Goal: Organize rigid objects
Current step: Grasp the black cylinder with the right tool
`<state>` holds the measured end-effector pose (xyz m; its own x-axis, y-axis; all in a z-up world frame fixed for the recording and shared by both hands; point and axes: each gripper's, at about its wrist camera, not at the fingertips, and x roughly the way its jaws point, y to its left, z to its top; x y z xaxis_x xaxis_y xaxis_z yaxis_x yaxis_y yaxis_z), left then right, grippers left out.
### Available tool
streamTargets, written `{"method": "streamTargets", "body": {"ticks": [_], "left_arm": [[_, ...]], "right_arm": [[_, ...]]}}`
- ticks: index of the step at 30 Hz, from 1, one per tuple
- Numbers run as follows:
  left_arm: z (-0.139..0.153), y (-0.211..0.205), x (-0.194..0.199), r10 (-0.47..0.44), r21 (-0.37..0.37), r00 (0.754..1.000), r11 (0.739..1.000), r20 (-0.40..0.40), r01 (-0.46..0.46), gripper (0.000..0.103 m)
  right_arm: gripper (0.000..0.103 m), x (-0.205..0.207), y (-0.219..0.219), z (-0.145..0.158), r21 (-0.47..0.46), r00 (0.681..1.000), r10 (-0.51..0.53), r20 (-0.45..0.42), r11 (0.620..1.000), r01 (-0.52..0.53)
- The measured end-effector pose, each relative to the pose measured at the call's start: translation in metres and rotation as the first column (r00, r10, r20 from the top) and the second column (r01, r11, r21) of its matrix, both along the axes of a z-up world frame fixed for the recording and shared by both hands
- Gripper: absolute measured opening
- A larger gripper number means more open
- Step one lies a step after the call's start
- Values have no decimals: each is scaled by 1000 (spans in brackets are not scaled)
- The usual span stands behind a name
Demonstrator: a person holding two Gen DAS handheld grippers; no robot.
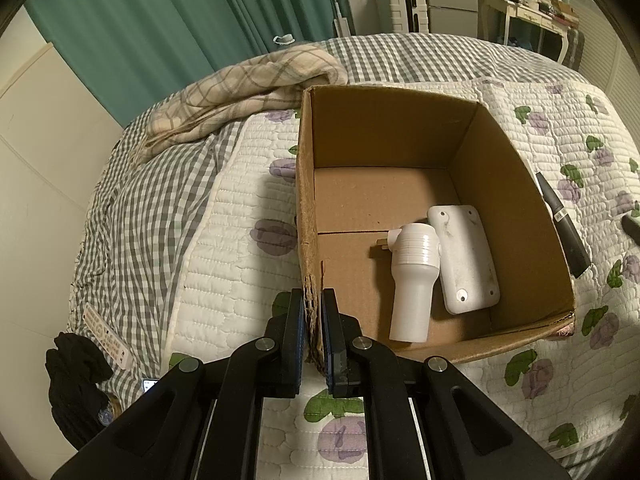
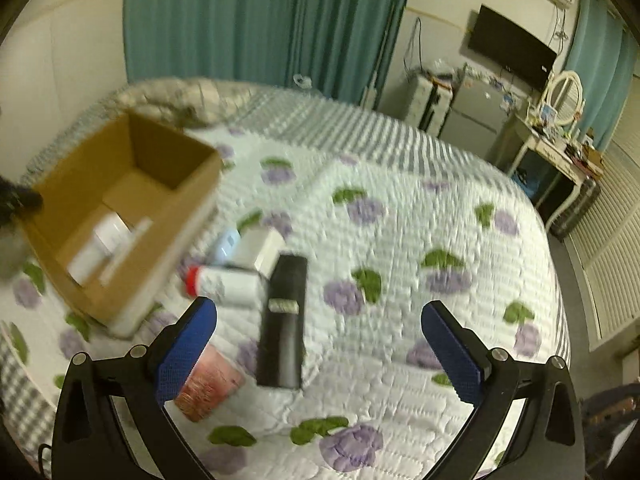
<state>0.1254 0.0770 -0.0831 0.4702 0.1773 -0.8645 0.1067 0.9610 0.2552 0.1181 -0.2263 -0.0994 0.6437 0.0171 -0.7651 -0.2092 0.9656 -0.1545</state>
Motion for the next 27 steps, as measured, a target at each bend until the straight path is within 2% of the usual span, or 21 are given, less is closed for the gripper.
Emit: {"method": "streamTargets", "body": {"ticks": [6,9,14,16,24,27], "left_arm": [[0,0,0,-1,0,1000,1000,0,1,7],[0,0,-1,-1,0,1000,1000,0,1,7],[0,0,0,-1,-1,1000,1000,1,1,7],[0,0,-1,-2,-1,1000,1000,0,2,7],[-1,0,0,-3,4,1000,1000,0,3,7],[-1,0,0,-2,3,1000,1000,0,2,7]], "right_arm": [[103,19,0,-52,-22,993,-19,-115,1000,17],[101,27,1,-67,-19,985,-13,-173,1000,10],[87,38,5,-75,18,978,16,-209,1000,-13],[73,45,9,-79,29,973,29,-228,999,-23],[51,71,28,-97,28,960,55,-274,998,-49],[48,77,31,-103,23,954,53,-296,999,-48]]}}
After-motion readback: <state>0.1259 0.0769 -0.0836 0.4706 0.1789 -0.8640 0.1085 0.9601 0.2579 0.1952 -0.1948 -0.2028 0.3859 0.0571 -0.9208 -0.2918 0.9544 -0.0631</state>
